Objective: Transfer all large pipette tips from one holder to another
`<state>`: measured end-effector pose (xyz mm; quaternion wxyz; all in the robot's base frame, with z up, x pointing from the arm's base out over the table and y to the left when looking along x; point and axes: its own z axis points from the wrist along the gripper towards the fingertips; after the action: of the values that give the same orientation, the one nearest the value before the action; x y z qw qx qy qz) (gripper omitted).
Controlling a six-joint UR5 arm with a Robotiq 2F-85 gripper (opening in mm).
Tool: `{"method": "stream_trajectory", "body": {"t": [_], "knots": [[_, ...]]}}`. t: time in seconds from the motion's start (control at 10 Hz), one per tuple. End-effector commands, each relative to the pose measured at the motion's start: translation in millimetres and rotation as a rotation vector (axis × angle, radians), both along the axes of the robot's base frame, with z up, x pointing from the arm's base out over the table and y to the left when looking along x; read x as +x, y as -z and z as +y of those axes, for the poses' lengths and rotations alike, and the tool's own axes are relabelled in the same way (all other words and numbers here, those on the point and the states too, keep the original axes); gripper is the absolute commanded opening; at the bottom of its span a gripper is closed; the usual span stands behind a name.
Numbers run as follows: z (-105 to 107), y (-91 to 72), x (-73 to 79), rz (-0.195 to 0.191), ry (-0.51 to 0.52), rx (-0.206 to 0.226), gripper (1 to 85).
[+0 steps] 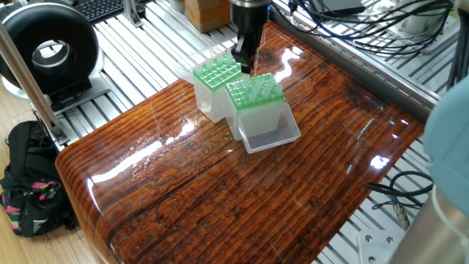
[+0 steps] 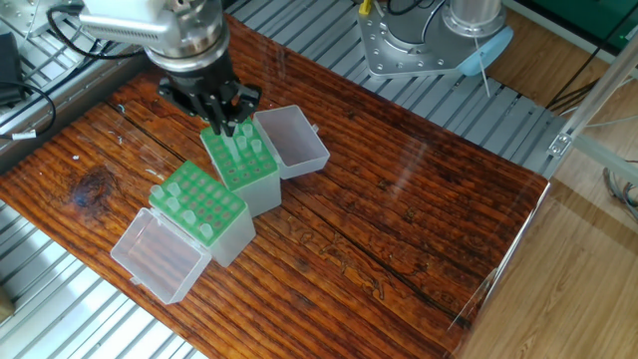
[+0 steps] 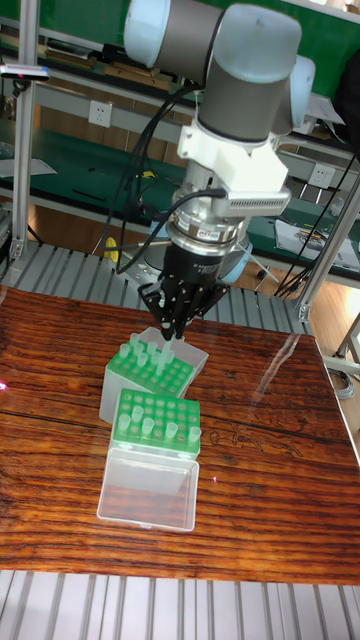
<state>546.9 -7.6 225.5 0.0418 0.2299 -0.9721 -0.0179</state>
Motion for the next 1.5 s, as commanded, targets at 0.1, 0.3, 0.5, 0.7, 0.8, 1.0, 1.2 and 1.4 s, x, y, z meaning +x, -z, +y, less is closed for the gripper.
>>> {"method": "stream_trajectory", "body": {"t": [0.1, 0.3, 0.5, 0.7, 0.8, 1.0, 1.2, 1.4], "knots": [[0.7, -22.7, -7.7, 0.019, -0.001, 0.013, 11.0], [0.5, -35.3, -10.9, 0.033, 0.002, 0.01, 11.0], [0.7, -44.7, -11.9, 0.036, 0.006, 0.0, 11.0], [0.6, -51.9, -11.6, 0.036, 0.009, -0.004, 11.0], [-0.4, -55.0, -10.2, 0.034, 0.006, -0.006, 11.0], [-2.0, -62.2, -8.1, 0.039, 0.003, -0.005, 11.0], [-4.4, -66.8, -5.8, 0.042, 0.0, -0.002, 11.0], [-6.8, -74.3, -3.9, 0.05, -0.006, 0.008, 11.0]]}}
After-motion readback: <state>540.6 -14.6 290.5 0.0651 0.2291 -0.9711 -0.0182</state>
